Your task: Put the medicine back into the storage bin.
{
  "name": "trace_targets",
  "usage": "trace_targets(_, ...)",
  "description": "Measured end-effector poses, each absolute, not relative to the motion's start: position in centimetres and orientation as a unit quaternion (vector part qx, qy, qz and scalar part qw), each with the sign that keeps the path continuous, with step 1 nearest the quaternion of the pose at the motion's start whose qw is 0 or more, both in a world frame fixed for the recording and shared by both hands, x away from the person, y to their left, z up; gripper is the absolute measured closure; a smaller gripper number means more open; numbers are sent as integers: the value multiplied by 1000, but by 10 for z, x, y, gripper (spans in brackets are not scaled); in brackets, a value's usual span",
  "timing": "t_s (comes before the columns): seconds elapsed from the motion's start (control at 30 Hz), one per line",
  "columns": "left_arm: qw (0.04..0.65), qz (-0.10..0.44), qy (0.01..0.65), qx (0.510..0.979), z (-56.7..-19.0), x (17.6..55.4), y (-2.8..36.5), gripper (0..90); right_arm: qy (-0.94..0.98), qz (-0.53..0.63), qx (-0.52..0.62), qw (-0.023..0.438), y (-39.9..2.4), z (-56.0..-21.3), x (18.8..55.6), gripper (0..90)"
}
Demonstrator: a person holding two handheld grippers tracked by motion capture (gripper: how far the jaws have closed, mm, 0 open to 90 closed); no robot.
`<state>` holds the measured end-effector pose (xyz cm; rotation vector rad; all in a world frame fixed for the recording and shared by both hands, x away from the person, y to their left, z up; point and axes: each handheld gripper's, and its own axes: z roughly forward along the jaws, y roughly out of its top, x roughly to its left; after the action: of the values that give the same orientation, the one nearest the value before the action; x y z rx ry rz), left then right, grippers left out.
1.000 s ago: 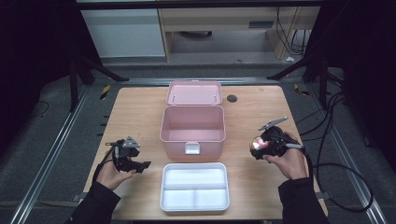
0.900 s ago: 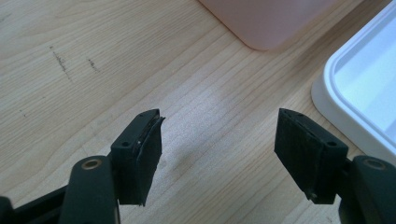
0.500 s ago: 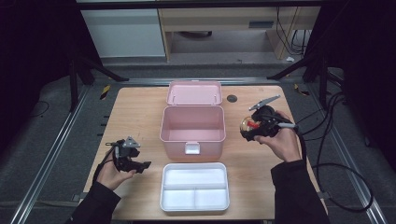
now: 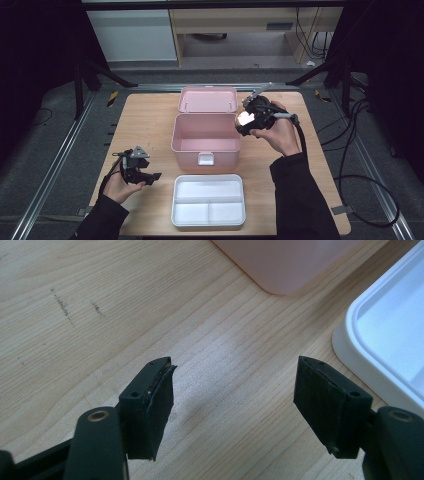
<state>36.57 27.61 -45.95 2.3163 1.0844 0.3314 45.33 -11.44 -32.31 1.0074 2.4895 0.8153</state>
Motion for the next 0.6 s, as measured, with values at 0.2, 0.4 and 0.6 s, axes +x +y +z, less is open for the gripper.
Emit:
trace_targets(0.2,279,124,404,863,-459,366,276,319,885,278,339,157,-92,-324,469,207)
trace_targets(0.4,280,122,405,862,-459,366,277,319,895,269,324,150,-68,-322,482,207)
trace_targets(0.6,281,123,406,861,-459,366,279,319,902,267,309,141,-44,-322,494,207)
